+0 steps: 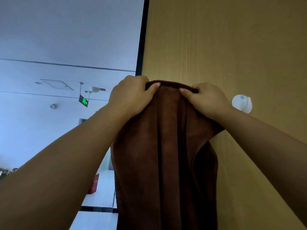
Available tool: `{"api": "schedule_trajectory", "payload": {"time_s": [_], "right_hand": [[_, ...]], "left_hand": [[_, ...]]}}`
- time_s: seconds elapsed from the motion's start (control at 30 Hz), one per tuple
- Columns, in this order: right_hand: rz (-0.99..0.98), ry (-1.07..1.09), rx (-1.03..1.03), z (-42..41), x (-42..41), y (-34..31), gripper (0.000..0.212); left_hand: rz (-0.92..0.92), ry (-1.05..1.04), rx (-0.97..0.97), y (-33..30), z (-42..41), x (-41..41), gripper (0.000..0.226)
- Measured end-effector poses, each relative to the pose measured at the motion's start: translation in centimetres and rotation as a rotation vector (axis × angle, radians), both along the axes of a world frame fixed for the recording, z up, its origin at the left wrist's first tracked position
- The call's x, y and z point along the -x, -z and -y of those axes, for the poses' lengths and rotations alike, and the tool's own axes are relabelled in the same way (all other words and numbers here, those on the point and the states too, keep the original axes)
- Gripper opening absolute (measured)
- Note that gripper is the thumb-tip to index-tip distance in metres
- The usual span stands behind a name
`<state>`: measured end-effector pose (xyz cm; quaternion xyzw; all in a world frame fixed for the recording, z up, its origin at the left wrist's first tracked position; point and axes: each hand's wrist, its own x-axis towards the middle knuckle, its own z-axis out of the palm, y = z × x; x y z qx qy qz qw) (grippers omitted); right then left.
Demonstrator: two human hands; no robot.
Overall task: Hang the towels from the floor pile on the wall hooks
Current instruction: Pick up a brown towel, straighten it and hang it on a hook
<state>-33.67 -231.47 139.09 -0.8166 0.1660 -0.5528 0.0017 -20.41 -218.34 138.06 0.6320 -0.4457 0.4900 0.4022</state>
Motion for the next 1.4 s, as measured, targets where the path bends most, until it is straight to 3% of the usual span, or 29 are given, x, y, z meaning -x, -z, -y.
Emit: {"api": "schedule_trajectory", "payload": {"time_s": [0.23,0.37,0.6,0.7,0.8,0.9,1.03,1.1,1.27,1.4], "right_hand": [[-0.051,-0.052,-0.193,-1.1,0.7,-1.8,0.037],[-0.265,-0.033,-0.376,-1.6,2.0,-1.3,0.033],[-0.5,-0.033,-0.389,-1.8,1.5,-0.3,0.036],[-0.457,0.071,-0.291,-2.4,1.3,0.0,0.037],[-0.279,0.201,-0.011,-2.7,0.5,0.7,0.031],[-0.153,0.158,0.169,-3.5,-0.1,1.2,0.015],[-0.182,0.051,0.103,-4.1,-0.6,1.7,0.018],[-0.194,-0.009,0.011,-4.3,-0.3,1.9,0.02],[-0.174,-0.192,-0.327,-5.2,0.6,2.3,0.029],[-0.194,-0.092,-0.293,-5.6,0.3,3.3,0.038]], "left_hand": [[-0.153,0.032,-0.014,-2.4,1.1,0.5,0.038],[-0.2,0.064,-0.06,-1.9,0.9,0.5,0.039],[-0.628,0.154,-0.244,-0.9,0.0,2.1,0.068],[-0.579,0.144,-0.206,-0.7,0.2,2.3,0.062],[-0.402,0.176,-0.089,0.0,0.5,1.7,0.039],[-0.266,0.236,-0.013,0.7,0.7,1.7,0.016],[-0.138,0.176,-0.031,1.1,0.8,2.0,0.009],[-0.12,0.195,-0.039,1.8,0.7,2.1,0.019],[-0.246,0.34,-0.012,3.2,0.2,3.0,0.031],[-0.251,0.358,-0.162,4.1,-0.4,4.0,0.019]]}}
